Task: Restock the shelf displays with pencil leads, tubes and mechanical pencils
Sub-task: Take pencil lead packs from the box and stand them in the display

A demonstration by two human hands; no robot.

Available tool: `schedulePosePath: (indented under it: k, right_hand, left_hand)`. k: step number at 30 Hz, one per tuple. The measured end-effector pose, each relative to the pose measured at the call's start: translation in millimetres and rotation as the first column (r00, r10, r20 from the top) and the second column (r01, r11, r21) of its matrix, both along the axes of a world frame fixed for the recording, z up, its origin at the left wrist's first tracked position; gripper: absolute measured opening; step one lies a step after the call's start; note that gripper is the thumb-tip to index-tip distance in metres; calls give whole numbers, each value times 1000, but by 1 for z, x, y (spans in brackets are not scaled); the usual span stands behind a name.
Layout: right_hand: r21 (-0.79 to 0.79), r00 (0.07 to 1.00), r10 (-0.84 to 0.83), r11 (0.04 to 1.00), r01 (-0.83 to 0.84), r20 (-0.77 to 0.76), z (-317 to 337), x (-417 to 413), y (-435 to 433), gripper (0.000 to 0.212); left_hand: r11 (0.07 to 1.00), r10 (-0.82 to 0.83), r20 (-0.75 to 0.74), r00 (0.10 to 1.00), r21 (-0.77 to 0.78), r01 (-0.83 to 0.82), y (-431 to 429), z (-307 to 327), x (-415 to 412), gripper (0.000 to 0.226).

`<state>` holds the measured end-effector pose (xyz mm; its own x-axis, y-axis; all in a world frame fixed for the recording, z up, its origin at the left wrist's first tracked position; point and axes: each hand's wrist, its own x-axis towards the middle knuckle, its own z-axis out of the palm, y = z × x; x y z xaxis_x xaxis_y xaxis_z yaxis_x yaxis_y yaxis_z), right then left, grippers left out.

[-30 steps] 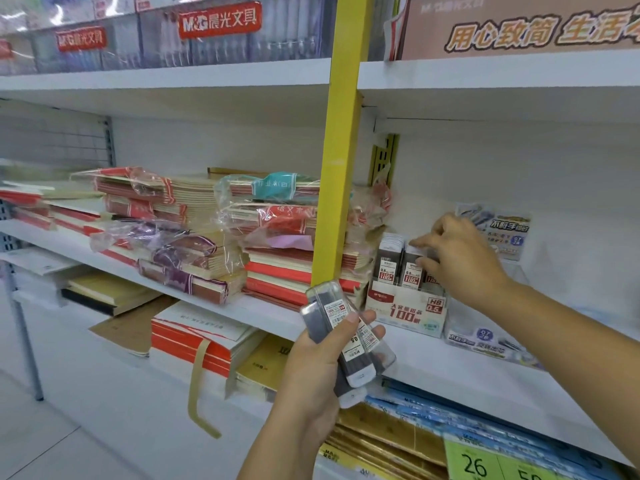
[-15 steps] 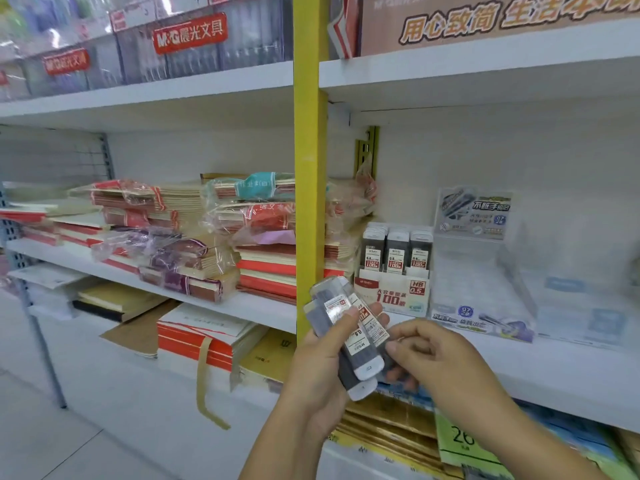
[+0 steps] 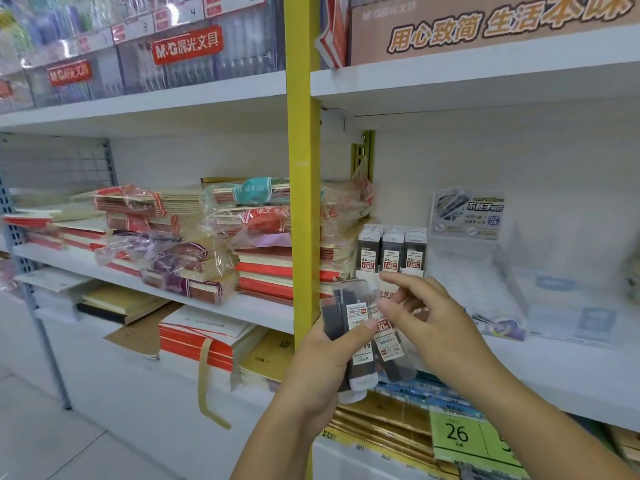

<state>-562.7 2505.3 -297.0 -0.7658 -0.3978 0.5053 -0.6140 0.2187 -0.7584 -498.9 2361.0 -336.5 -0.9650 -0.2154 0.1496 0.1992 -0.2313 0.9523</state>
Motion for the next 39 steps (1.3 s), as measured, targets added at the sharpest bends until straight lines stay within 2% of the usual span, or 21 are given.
schedulePosePath:
  k: [3,7,9,11,13,16,21,25,27,30,32,34,35,37,39]
  right_hand:
    - [43,996,28,999,-32,79,8,-8,-6,19]
    - [-133,995,4,991,10,104,26,-18,-2,12]
    - [-217,997,-67,974,71,23,46,-29,4,9]
    - [-213,986,-117,973,90,-120,67,-41,6,16]
    - [-147,963,-124,985,91,-238,80,-53,4,26]
    - [45,904,-171,978,204,-392,81,-71,-4,26]
    - [247,874,-142,927,282,-465,74,-91,-12,26]
    - [329,879,-168,883,336,-446,71,-102,-18,19]
    - [390,823,-176,814,430,-540,68,-107,-19,17]
    - [437,762,-193,722,536,-618,63,-110,-17,28]
    - [367,737,-228,751,549,-636,58,-101,-14,32]
    - [220,774,-271,858,463,-572,49,-82,-8,27]
    - [155,838,-251,918,365,-485,42,-70,-5,22]
    - [91,967,-85,990,110,-241,30,-41,-2,15]
    - [72,996,75,995,-72,-40,18,-20,-4,17]
  left_hand:
    - [1000,-20,-22,1000,1,20,1,0,-2,43]
    - [998,-1,-31,1000,55,3,-6,-2,-5,31]
    - [988,43,-42,998,153,-36,-12,-4,-8,41]
    - [974,84,-52,995,217,-71,-19,-6,-10,40]
    - [967,105,-51,993,239,-90,-25,-6,-11,30]
    - [963,123,-43,992,247,-108,-30,-6,-11,25]
    - [958,134,-34,990,258,-121,-31,-6,-12,18]
    - [959,141,-32,989,251,-129,-31,-7,-14,16]
    - [961,131,-27,991,251,-120,-31,-8,-14,19]
    - [972,91,-16,996,219,-85,-31,-8,-15,30]
    - [983,59,-19,998,174,-55,-29,-7,-13,39]
    - [990,17,-32,999,140,-13,-26,-5,-11,44]
    - [993,-9,-35,999,118,13,-24,-4,-10,40]
    - [996,-54,-41,998,64,57,-19,-2,-8,27]
    - [996,-91,-36,995,-23,90,-15,-2,-8,24]
